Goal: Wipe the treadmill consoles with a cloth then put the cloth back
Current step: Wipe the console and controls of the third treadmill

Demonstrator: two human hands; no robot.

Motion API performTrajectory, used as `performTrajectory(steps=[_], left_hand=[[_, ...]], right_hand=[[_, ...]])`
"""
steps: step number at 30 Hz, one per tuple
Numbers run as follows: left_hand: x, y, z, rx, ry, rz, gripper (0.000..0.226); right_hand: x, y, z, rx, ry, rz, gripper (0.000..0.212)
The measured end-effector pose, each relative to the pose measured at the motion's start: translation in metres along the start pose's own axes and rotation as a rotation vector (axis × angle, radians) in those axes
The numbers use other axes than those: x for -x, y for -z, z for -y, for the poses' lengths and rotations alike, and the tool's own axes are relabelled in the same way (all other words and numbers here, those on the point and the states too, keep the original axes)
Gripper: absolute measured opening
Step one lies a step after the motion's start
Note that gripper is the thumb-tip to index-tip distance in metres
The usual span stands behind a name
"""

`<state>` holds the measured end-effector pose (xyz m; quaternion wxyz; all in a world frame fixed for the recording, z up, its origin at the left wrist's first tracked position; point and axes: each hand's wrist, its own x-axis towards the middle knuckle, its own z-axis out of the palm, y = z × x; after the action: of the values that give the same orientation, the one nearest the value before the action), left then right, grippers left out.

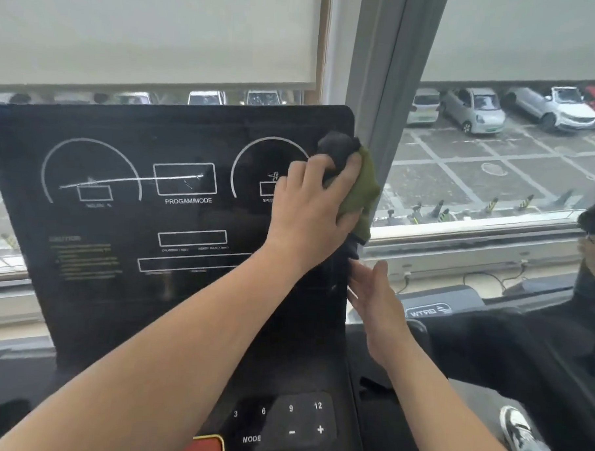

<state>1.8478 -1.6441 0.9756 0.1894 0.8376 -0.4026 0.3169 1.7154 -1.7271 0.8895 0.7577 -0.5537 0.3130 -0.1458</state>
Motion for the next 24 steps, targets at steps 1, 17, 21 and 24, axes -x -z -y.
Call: performTrajectory(steps=[1,17,21,24], left_hand=[[0.020,-0.007,-0.006,0.022,-0.026,0.020,0.067],[0.130,-0.029,0.000,0.032,-0.472,0.267,0.056],[0.082,-0.008,0.009,0.095,-0.103,0.080,0.049],[0.101,-0.009,0.005,0.137,-0.035,0.118,0.055]], right_hand=[[0.000,0.004,-0.002,-0.082,-0.028,-0.021,0.065],[0.029,0.006,0.002,0.183,-0.079,-0.254,0.018],[0.031,-0.003,0.009,0.247,-0.061,-0.192,0.026],[0.033,-0.010,0.010,0.282,-0.090,-0.166,0.033]])
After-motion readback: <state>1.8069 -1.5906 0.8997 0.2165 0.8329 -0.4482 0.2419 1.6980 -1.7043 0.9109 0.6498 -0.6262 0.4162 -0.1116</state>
